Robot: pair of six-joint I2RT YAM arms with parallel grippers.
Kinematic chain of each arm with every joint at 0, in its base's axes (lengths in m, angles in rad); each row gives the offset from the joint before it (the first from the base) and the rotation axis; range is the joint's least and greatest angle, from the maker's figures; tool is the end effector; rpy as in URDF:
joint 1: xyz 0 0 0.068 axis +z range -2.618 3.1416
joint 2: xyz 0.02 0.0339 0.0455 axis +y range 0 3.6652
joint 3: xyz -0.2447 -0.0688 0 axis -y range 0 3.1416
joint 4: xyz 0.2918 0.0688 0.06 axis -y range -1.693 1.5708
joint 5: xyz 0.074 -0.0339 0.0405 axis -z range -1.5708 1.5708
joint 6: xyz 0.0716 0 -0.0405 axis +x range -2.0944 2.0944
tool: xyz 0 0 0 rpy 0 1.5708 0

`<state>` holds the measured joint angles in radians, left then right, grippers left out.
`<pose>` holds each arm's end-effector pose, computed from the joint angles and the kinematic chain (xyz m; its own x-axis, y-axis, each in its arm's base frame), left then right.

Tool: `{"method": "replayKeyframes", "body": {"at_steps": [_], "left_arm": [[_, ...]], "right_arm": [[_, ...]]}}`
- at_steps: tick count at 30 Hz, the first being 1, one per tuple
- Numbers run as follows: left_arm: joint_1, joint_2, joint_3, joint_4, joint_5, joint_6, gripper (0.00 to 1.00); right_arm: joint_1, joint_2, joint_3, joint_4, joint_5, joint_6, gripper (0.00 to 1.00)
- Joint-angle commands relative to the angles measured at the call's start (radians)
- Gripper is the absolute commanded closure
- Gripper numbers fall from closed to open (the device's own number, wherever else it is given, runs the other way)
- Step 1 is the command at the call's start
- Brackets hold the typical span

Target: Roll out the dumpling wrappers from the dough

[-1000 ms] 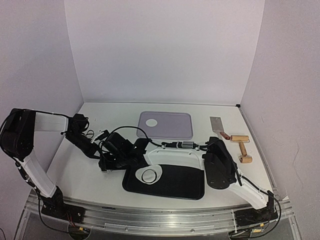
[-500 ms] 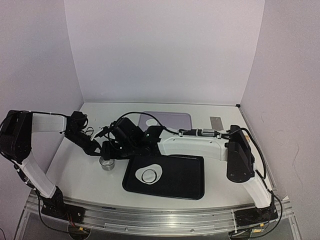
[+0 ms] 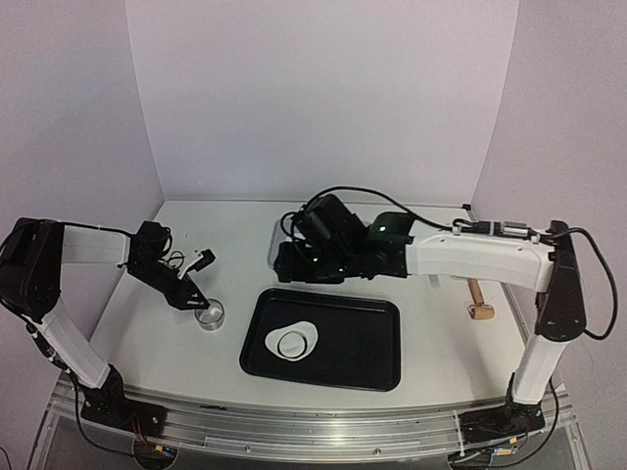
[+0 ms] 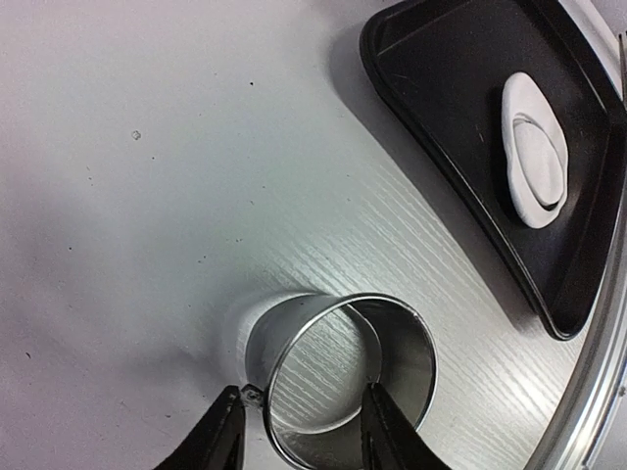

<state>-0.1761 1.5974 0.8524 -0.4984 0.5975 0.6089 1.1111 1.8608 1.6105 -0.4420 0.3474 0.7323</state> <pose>0.3124 -0.0965 0.0783 -0.5800 0.5835 -0.5685 0.7981 0.5468 -0.2530 0.2421 0.4340 0.2436 -0.6962 0.0105 -0.7177 -0.3508 0.8673 0.3531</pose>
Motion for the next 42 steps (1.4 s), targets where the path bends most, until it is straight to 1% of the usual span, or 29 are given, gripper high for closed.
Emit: {"method": "replayKeyframes", "body": {"at_steps": [1, 3, 5, 9, 11, 15, 18, 21, 24, 28, 39, 42], "left_arm": [[-0.003, -0.033, 0.069, -0.058, 0.01, 0.005, 0.54], [-0.002, -0.039, 0.1, -0.095, 0.026, 0.009, 0.48], [-0.002, -0.05, 0.122, -0.127, 0.048, 0.014, 0.42], [-0.003, -0.07, 0.152, -0.159, 0.093, 0.018, 0.3], [-0.003, -0.068, 0.15, -0.16, 0.092, 0.012, 0.28], [-0.003, -0.031, 0.112, -0.149, 0.065, 0.029, 0.28], [-0.003, 0.007, 0.089, -0.102, 0.018, 0.035, 0.28], [-0.004, 0.035, 0.097, -0.059, 0.004, 0.026, 0.28], [-0.003, 0.039, 0.106, -0.002, -0.002, 0.0, 0.28], [-0.003, 0.045, 0.095, 0.076, -0.055, -0.022, 0.29], [-0.002, 0.032, 0.075, 0.091, -0.069, -0.008, 0.3], [-0.003, 0.028, 0.079, 0.088, -0.07, -0.01, 0.31]], "right_arm": [[-0.048, -0.085, -0.045, -0.342, 0.117, 0.135, 0.27], [-0.074, -0.11, -0.105, -0.479, 0.128, 0.214, 0.27], [-0.091, -0.141, -0.197, -0.563, 0.132, 0.278, 0.28], [-0.131, -0.193, -0.357, -0.601, 0.11, 0.352, 0.28], [-0.149, -0.199, -0.4, -0.599, 0.107, 0.356, 0.28], [-0.188, -0.185, -0.428, -0.589, 0.092, 0.312, 0.28], [-0.196, -0.171, -0.435, -0.562, 0.074, 0.27, 0.27], [-0.204, -0.158, -0.442, -0.543, 0.06, 0.246, 0.27], [-0.219, -0.153, -0.47, -0.503, 0.038, 0.232, 0.3], [-0.229, -0.133, -0.475, -0.461, 0.01, 0.205, 0.31], [-0.248, -0.033, -0.451, -0.421, -0.018, 0.158, 0.32], [-0.255, -0.006, -0.435, -0.414, -0.021, 0.132, 0.37]]}}
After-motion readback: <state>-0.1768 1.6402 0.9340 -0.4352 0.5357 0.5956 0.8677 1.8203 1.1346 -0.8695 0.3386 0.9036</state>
